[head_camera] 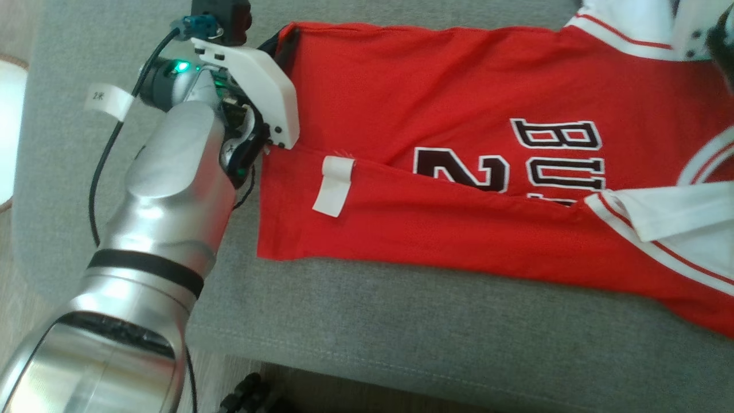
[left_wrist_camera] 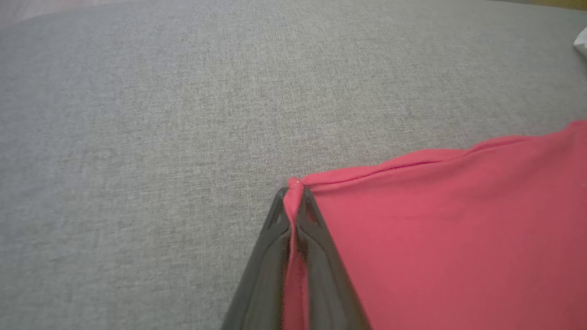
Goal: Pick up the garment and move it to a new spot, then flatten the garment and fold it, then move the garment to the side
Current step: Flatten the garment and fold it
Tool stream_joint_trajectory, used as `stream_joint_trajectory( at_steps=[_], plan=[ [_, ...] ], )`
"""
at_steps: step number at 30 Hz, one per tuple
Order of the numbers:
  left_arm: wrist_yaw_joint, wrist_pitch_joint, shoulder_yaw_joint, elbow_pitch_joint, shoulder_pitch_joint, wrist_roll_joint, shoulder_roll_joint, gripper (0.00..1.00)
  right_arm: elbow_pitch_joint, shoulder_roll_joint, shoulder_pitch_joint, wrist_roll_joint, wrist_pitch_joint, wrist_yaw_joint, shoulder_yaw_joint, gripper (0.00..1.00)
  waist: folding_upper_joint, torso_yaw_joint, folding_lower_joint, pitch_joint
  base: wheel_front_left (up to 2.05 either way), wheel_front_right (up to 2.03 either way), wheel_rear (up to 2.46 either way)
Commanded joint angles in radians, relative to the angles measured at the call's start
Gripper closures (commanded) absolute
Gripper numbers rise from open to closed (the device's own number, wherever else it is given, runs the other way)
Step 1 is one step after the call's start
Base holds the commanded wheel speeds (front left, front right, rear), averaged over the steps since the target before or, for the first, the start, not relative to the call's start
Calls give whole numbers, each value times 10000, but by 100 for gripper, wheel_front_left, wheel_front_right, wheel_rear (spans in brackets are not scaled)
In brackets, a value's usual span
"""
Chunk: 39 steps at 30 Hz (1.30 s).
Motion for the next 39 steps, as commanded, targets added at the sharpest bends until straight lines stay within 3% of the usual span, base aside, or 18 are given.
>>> stream_joint_trajectory(
  at_steps=[1,3,4,5,10,16,24,31,39],
  plan=[
    [-33,-15,155,-68,-139,-74,315,100,-60,80,-117,-78,137,-9,112,0,0,104,-1,75,0,0,0],
    [-33,-120,73,35,-156,-174,283,100,176,96,-175,-105,200,-9,156,0,0,142,-1,94,0,0,0],
    [-33,-178,42,88,-162,-218,273,100,283,91,-199,-95,217,-9,156,53,0,146,-1,105,0,0,0],
    [-33,-229,-2,149,-165,-242,265,100,372,85,-213,-82,209,-9,166,100,0,147,-1,105,0,0,0],
    [227,-877,110,401,-395,-299,316,100,528,-55,-425,-10,-289,-9,100,100,0,65,-1,95,0,0,0],
    [1064,-2189,291,470,-815,-134,433,100,521,-172,-786,-332,-2494,-9,-512,100,0,-126,-1,-95,0,0,0],
    [1561,-2783,467,355,-406,26,809,100,877,547,-389,-179,-4402,-9,-1131,100,0,-803,-1,-766,0,0,0],
    [1907,-2812,1081,-274,1354,-62,1397,100,-29,1255,1396,1083,-4849,-9,-545,100,0,-1693,-1,-1805,0,0,0],
    [2226,-2814,1589,-1175,3650,68,1659,100,-2388,929,4440,3141,-4851,-9,438,100,0,-2370,-1,-2769,0,0,0]
  ],
)
